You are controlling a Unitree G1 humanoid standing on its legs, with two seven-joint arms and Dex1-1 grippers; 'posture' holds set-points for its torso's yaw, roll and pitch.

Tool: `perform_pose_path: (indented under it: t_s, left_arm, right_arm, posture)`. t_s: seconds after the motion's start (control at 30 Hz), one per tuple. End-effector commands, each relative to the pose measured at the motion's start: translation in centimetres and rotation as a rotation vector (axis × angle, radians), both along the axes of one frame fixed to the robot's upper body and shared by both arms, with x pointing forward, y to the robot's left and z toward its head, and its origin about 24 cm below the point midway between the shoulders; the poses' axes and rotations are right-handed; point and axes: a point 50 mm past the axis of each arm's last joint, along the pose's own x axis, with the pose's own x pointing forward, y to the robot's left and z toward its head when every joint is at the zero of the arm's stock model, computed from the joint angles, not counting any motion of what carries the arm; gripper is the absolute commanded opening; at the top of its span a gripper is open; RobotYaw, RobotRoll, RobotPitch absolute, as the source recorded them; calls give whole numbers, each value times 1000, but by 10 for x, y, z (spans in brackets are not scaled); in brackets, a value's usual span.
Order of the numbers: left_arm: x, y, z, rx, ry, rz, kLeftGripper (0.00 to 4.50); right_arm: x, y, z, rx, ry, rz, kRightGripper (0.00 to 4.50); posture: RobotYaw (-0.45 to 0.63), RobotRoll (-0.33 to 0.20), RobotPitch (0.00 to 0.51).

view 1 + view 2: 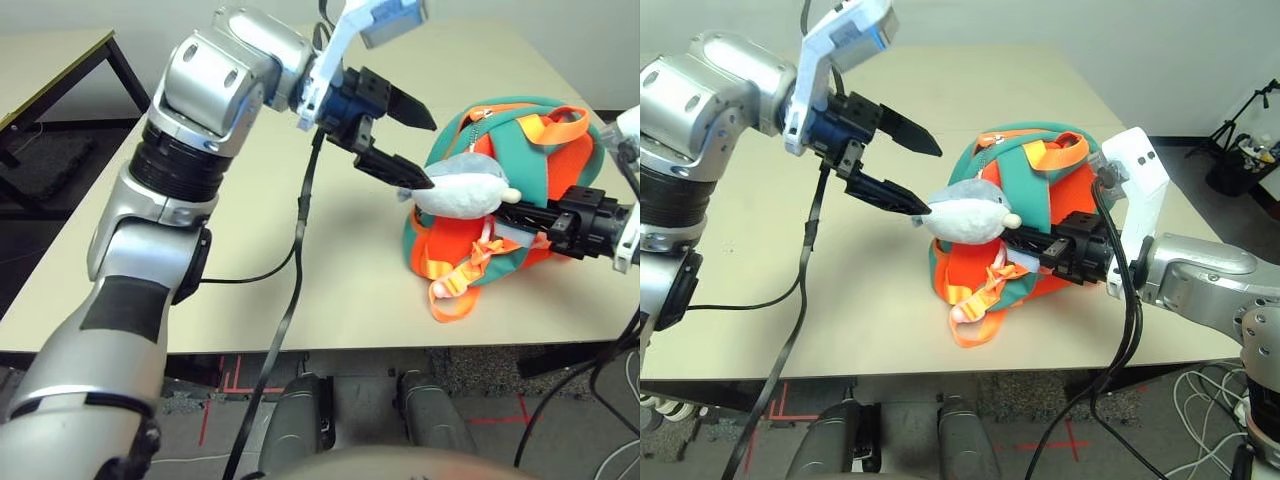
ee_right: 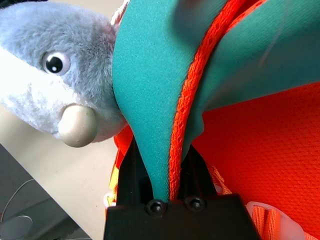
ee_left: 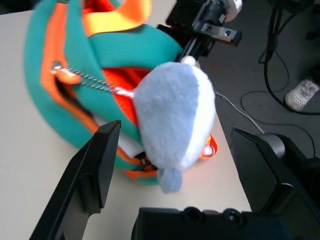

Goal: Put the pencil case into the backpack and zip it.

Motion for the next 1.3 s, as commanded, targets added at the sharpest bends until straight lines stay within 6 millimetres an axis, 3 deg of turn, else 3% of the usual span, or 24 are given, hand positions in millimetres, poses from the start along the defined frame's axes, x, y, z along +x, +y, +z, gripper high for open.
perform_pose_path:
  t_s: [0.03, 0.47, 0.6, 0.93, 0.97, 1.17, 1.3]
  left_arm:
    - [-4, -6, -10, 41, 17, -28, 4500]
    - [14, -17, -39, 65, 18, 49, 4500]
    - [15, -18, -33, 39, 11, 66, 3609]
    - [7, -15, -19, -13, 39, 60, 319]
    - [6, -12, -15, -36, 59, 69, 148]
    - [10, 14, 13, -154, 160, 173, 124]
    - [19, 36, 17, -215, 237, 303, 124]
  right_arm:
    - [-1, 3, 0, -6, -1, 16, 192]
    - [-3, 5, 2, -2, -5, 15, 192]
    - [-3, 5, 2, -1, -5, 14, 192]
    - [-1, 6, 1, 2, -7, 16, 192]
    - [0, 6, 0, 3, -6, 17, 192]
    - [0, 7, -1, 7, -3, 23, 192]
    - [0, 7, -3, 11, 2, 27, 192]
  posture:
    - [-131, 0, 71]
    - [-150, 0, 83]
    - [-147, 0, 81]
    - [-131, 0, 75]
    - [-128, 0, 74]
    - [-120, 0, 77]
    - [-110, 0, 85]
